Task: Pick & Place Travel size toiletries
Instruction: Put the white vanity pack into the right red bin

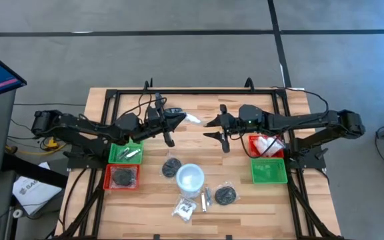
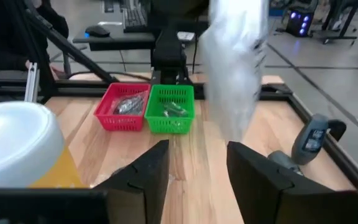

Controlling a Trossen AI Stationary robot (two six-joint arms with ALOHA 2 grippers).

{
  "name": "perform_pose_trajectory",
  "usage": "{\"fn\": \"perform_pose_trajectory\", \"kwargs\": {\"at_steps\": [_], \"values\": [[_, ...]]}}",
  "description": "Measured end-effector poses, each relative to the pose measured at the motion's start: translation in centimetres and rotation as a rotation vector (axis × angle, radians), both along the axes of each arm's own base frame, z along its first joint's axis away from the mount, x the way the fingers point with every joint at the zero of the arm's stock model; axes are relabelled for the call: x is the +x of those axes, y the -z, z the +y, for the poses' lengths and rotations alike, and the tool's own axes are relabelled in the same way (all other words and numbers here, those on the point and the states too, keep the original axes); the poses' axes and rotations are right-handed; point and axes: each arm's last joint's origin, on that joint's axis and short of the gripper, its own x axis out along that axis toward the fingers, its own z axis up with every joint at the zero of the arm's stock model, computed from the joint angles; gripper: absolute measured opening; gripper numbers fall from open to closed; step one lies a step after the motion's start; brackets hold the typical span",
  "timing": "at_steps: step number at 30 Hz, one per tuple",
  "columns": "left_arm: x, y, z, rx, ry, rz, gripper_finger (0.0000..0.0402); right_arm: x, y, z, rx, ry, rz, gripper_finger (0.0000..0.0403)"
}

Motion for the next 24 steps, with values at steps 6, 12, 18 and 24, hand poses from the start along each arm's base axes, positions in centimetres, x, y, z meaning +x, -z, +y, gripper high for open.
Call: {"fn": "perform_pose_trajectory", "kwargs": {"at_steps": [6,12,18,24], "values": [[0.0,0.0,0.0,0.0,0.0,0.0,0.0,0.1,-0.6,0.0,-0.007,0.001,-0.064,0.0142],[0.0,0.0,0.0,0.0,0.0,-0.001,0.0,0.2,-1.1,-0.1,-0.028,0.029,-0.112,0.0136],[0.0,0.0,-0.1,0.004,0.018,-0.004,0.0,0.2,-1.2,-0.3,-0.039,0.083,-0.123,0.013],[0.0,-0.1,-0.1,0.004,0.018,-0.009,0.0,0.2,-1.5,-0.3,-0.04,0.083,-0.155,0.0116]]}}
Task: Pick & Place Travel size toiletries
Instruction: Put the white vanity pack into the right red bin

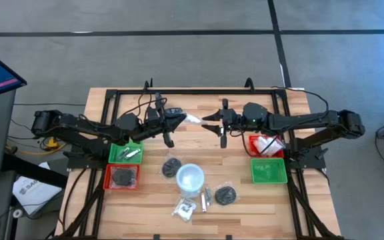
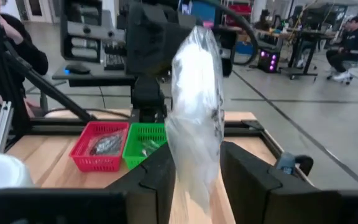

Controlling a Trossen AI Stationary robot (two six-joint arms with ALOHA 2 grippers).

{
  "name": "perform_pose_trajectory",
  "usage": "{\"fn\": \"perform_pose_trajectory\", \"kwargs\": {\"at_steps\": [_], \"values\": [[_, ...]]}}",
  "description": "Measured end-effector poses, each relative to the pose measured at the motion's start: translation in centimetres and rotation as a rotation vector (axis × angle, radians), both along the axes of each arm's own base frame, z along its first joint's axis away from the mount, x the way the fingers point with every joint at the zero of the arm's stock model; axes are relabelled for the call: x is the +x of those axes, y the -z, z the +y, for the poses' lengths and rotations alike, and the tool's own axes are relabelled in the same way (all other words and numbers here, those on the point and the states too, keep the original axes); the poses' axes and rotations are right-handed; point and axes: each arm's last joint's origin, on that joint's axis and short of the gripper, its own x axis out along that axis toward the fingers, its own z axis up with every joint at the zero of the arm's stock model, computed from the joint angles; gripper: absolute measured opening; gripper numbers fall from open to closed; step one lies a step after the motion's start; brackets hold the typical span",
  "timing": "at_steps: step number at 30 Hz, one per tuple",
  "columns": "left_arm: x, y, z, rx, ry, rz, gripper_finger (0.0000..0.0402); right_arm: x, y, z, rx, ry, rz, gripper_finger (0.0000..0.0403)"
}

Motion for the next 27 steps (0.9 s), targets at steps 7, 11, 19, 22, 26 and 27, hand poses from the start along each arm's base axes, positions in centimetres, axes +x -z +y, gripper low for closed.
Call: {"fn": "perform_pose_trajectory", "kwargs": {"at_steps": [7,11,19,22,26,27], "values": [[0.0,0.0,0.0,0.0,0.001,0.0,0.0,0.01,-0.13,0.0,-0.001,0.0,-0.013,0.006],[0.0,0.0,0.0,0.0,0.001,0.0,0.0,0.02,-0.1,0.07,-0.013,-0.003,-0.008,0.001],[0.01,0.0,-0.04,0.004,0.014,0.001,0.0,0.01,-0.01,0.09,-0.016,-0.005,0.001,0.0002],[0.01,0.01,-0.04,0.004,0.014,0.001,0.0,0.01,0.03,0.09,-0.016,-0.005,0.005,0.0001],[0.01,0.02,-0.04,0.004,0.013,0.001,0.0005,0.01,0.04,0.09,-0.015,-0.005,0.006,0.0001],[0.01,0.01,-0.03,0.005,0.013,0.002,0.0007,0.01,0.04,0.09,-0.015,-0.005,0.006,0.0001]]}}
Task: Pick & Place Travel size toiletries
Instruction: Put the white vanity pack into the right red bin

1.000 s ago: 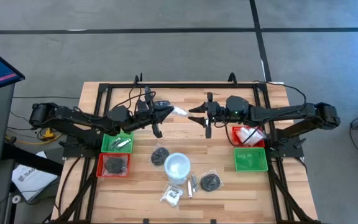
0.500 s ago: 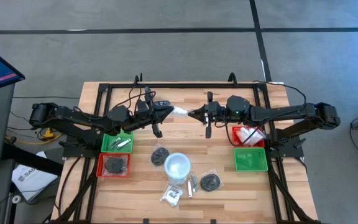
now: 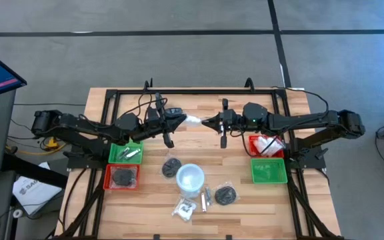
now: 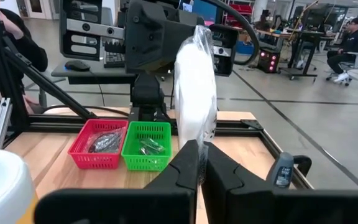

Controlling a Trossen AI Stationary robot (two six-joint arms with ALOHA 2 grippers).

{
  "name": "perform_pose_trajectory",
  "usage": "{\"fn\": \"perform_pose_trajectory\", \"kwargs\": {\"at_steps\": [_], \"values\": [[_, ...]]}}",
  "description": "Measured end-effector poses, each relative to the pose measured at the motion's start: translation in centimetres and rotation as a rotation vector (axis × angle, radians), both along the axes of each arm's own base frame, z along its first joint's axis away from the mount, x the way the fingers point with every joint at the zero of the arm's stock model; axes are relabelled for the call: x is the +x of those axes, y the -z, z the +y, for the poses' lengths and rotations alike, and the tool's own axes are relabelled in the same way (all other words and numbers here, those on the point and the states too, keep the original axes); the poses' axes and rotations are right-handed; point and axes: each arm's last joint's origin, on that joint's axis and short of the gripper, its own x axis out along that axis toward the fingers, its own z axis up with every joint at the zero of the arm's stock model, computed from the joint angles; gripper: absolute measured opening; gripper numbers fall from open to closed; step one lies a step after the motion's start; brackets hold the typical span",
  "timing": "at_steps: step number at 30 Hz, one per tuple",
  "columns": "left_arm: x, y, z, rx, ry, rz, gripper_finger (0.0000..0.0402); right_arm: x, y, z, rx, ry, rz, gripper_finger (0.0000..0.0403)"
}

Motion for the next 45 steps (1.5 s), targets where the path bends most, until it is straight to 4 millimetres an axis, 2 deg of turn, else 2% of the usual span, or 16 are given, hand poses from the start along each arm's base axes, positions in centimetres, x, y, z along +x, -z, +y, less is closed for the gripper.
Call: {"fn": "perform_pose_trajectory", "kwargs": {"at_steps": [9,16,30,45], "values": [[0.0,0.0,-0.5,0.081,-0.005,0.027,0.0069,-0.5,0.0,-0.1,0.019,0.008,0.037,0.0],[0.1,0.6,-0.5,0.081,-0.003,0.088,0.0106,-2.3,-0.5,-0.2,0.065,0.026,0.116,0.0],[0.2,1.1,-0.6,0.081,0.004,0.14,0.0104,-7.7,-0.4,0.3,0.285,0.141,0.374,0.0],[0.2,1.1,-0.6,0.081,0.008,0.142,0.0104,-12.1,1.5,0.8,0.534,0.304,0.701,0.0]]}}
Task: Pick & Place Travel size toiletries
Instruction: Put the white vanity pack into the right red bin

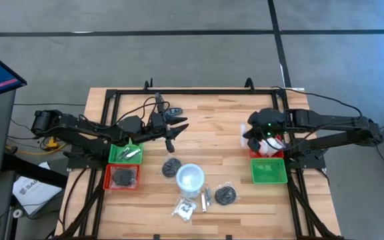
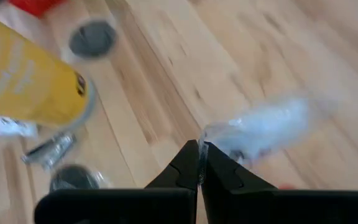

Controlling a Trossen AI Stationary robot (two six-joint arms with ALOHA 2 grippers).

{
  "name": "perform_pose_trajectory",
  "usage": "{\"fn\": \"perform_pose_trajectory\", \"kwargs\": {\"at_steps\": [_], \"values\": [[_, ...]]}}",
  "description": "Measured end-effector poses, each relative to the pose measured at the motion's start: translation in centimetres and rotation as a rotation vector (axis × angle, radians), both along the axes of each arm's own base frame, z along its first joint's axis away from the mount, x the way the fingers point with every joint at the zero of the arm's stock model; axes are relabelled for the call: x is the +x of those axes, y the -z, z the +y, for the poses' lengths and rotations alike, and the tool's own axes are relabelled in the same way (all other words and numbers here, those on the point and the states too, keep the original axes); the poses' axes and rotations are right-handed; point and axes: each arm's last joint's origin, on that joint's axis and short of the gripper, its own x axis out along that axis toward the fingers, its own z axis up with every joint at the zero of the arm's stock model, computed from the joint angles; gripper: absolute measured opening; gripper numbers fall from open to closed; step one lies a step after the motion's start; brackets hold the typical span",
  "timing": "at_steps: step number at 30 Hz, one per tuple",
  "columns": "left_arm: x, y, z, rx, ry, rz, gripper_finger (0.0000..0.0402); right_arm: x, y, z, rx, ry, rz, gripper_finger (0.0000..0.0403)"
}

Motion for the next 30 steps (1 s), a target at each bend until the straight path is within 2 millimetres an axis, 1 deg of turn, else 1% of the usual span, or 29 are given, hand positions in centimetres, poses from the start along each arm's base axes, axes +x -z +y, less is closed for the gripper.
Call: {"fn": "perform_pose_trajectory", "kwargs": {"at_steps": [4,10,19,23,30], "values": [[0.0,0.0,0.0,0.0,0.0,0.001,0.0104,-0.8,0.6,0.1,0.045,0.037,0.105,0.0],[0.0,0.1,0.0,0.0,-0.001,0.006,0.0104,-1.6,1.1,0.3,0.091,0.048,0.193,0.0],[0.0,0.2,0.0,0.0,-0.002,0.016,0.0104,-2.9,-0.7,0.5,0.137,0.085,0.262,0.0],[0.0,0.2,0.0,0.0,-0.006,0.019,0.0104,-3.8,-1.0,0.6,0.176,0.117,0.309,0.0],[0.0,0.3,0.0,0.001,-0.006,0.037,0.0104,-5.2,-1.3,0.8,0.214,0.165,0.317,0.0]]}}
